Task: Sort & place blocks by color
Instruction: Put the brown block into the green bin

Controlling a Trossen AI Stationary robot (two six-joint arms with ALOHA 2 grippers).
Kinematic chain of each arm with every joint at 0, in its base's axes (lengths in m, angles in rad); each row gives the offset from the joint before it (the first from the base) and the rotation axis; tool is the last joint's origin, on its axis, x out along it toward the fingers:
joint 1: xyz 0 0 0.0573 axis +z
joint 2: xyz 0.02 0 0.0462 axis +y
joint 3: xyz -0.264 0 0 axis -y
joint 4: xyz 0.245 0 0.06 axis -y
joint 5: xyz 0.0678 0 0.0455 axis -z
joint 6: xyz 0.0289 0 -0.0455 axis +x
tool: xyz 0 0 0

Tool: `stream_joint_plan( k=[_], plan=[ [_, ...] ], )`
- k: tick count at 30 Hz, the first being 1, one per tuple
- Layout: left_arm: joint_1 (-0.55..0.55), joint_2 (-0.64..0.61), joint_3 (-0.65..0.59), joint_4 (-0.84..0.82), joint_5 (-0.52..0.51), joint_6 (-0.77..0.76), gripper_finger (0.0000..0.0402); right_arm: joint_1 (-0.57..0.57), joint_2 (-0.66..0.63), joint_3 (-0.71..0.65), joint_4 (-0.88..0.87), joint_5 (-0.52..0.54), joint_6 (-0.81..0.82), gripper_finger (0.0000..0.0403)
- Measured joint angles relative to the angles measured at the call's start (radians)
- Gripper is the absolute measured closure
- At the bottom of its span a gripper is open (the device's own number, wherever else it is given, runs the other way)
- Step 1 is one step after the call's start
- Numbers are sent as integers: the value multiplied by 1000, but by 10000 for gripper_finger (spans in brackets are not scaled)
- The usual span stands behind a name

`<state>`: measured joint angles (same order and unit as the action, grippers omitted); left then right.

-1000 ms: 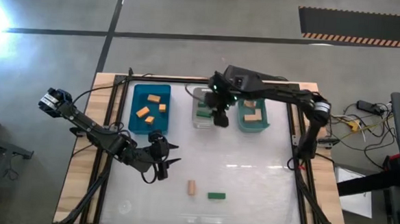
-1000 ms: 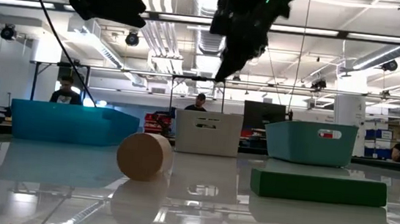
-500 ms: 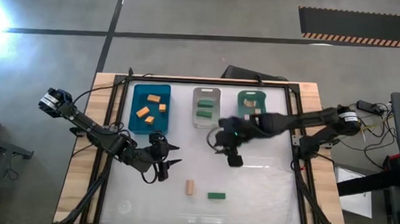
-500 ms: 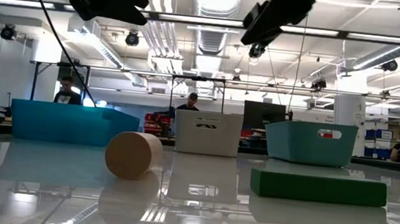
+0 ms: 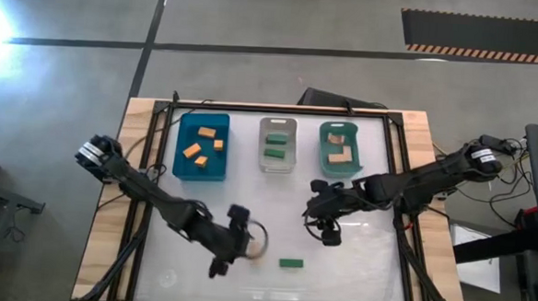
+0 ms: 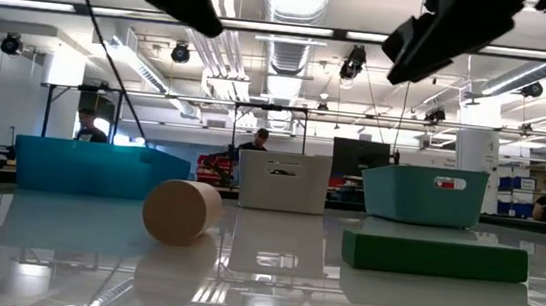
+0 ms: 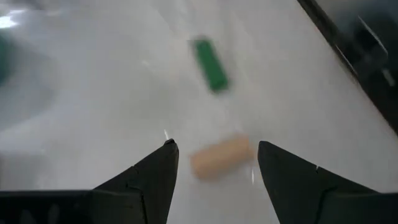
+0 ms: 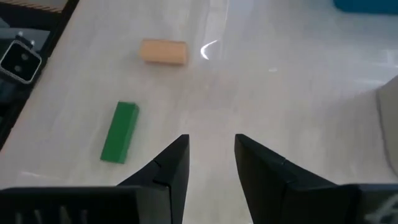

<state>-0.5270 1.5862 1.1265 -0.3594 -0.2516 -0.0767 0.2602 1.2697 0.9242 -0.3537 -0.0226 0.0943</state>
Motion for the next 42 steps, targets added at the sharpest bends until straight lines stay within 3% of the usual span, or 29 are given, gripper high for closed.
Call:
stream_joint_plan(
  k=[6, 11, 17, 26, 33, 42],
  plan=[
    [3, 149, 189, -277, 97, 272, 196, 20, -21, -45, 26, 17, 51, 280],
    [10, 240, 251, -260, 98, 488, 196, 24, -24, -74, 89, 26, 56, 280],
    [44, 310, 265, -251, 118, 630, 196, 24, -25, -78, 90, 26, 56, 282],
    [103, 340, 255, -252, 264, 684, 196, 23, -25, -78, 97, 26, 54, 280],
    [124, 340, 251, -231, 288, 719, 196, 23, -25, -78, 99, 26, 52, 277],
    [154, 339, 125, -8, 388, 747, 196, 23, -25, -78, 99, 26, 52, 275]
  ],
)
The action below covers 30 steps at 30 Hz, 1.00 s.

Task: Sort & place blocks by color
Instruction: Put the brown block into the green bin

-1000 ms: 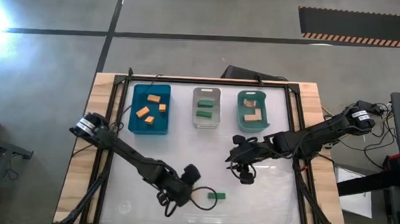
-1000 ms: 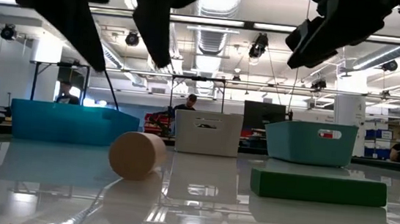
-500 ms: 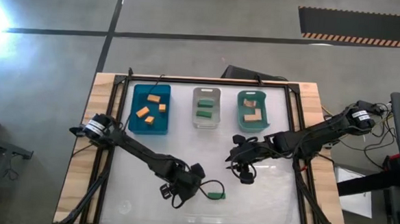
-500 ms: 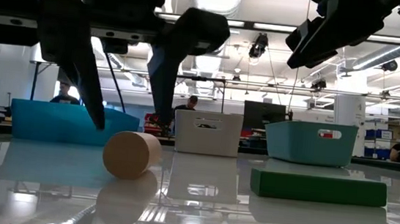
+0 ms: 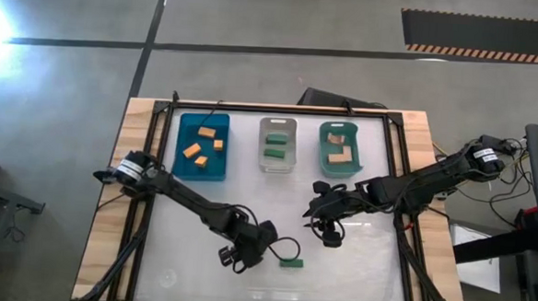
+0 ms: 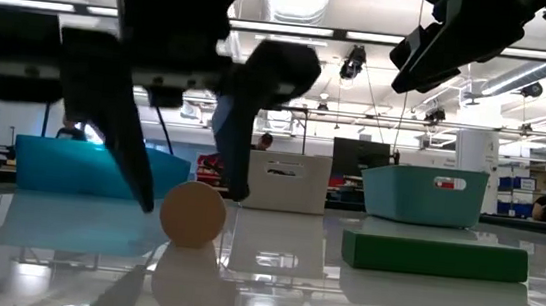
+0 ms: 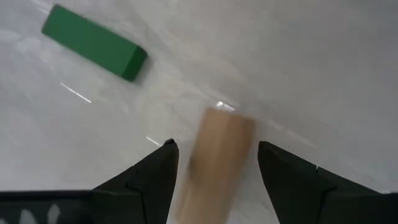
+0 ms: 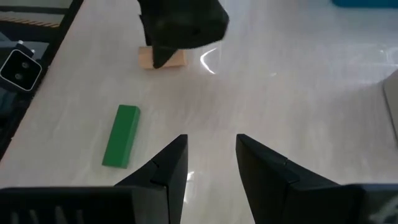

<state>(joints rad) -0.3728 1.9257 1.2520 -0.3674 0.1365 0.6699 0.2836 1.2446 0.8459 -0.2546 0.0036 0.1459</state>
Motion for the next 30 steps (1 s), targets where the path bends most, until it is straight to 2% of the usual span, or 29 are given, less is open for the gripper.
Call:
stream_joint_plan(
  k=[6, 9, 14, 19, 23, 30],
  plan=[
    [12, 6, -61, 79, 3, -2, 200, 0, 0, 0, 0, 9, -3, 275],
    [12, 7, -73, 96, 9, -2, 222, 0, 0, 0, 0, 27, -7, 275],
    [18, 7, -80, 107, 9, -17, 285, 0, 0, 0, 1, 35, -7, 275],
    [18, 7, -81, 109, -14, -43, 285, 0, 0, -6, 31, 54, -9, 275],
    [17, -8, -84, 117, -85, -87, 285, 2, 0, -46, 129, 66, -35, 275],
    [20, -113, -110, 124, -301, -120, 285, 9, 0, -101, 314, 112, -114, 276]
  ],
)
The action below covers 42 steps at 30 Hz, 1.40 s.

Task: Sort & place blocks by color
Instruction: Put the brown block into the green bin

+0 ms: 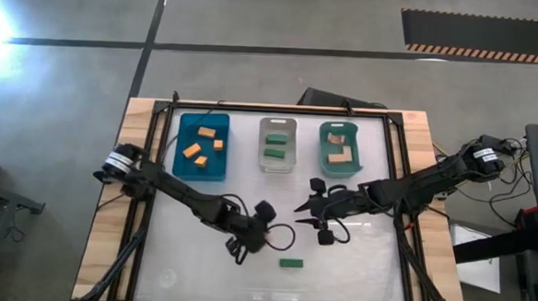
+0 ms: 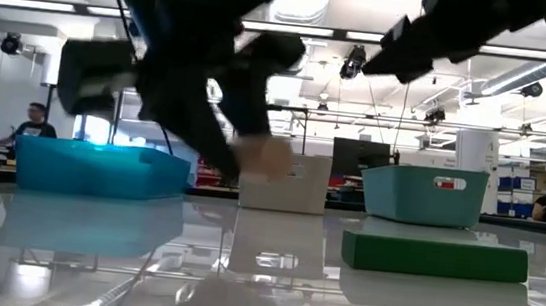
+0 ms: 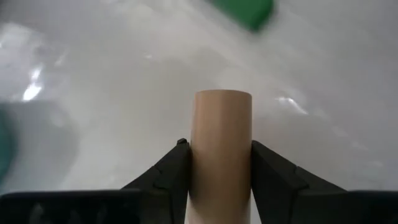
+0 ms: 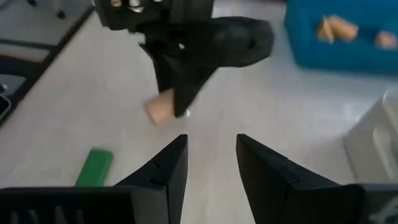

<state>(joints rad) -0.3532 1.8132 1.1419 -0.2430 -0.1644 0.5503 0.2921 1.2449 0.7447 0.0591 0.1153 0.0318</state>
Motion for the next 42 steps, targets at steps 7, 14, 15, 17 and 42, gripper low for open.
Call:
stream_joint_plan(
  k=[7, 14, 15, 17, 42],
  plan=[
    [-4, -163, -146, 278, -118, -111, 285, 19, 0, -85, 317, 19, -122, 285],
    [-15, -302, -371, 804, -194, -205, 285, 27, 8, -153, 606, 27, -217, 298],
    [-17, -313, -400, 865, -195, -205, 285, 27, 16, -158, 643, 27, -232, 300],
    [-18, -314, -440, 992, -195, -205, 285, 27, 29, -162, 707, 28, -258, 302],
    [-20, -290, -481, 1230, -211, -206, 285, 23, 248, 53, 823, 90, -410, 199]
  ],
)
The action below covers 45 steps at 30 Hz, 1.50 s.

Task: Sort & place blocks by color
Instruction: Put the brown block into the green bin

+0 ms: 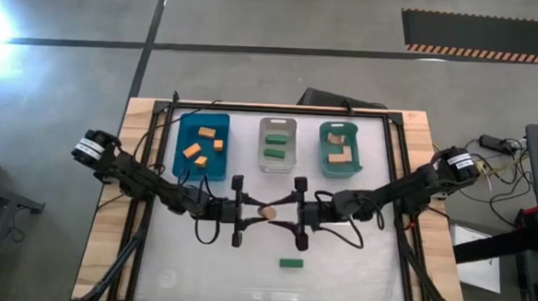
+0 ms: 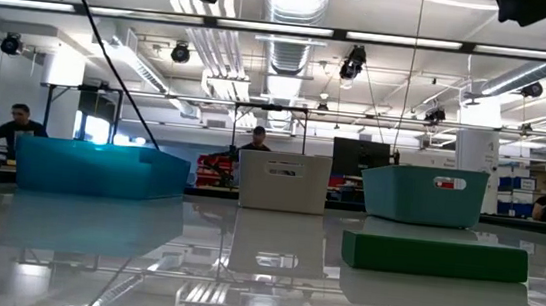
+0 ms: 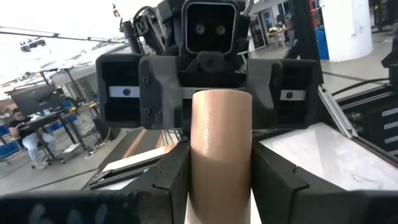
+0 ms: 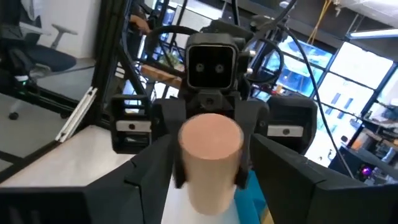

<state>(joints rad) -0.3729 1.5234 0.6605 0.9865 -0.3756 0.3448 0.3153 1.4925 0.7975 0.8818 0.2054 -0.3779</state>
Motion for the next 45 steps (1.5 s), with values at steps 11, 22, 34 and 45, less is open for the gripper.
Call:
stream_joint_plan(
  k=[11, 22, 34, 45],
  plan=[
    [0, 3, 7, 4, -9, 1, 285, -6, 0, 28, -4, -3, -25, 236],
    [0, 8, 6, 26, -9, -3, 271, -8, 0, 29, -8, -3, -17, 282],
    [-1, 4, -15, 16, -8, -50, 176, -8, -6, 29, -42, 7, 14, 282],
    [0, -8, -30, -18, -213, -52, 174, -41, -132, 137, -731, 136, 177, 282]
  ],
)
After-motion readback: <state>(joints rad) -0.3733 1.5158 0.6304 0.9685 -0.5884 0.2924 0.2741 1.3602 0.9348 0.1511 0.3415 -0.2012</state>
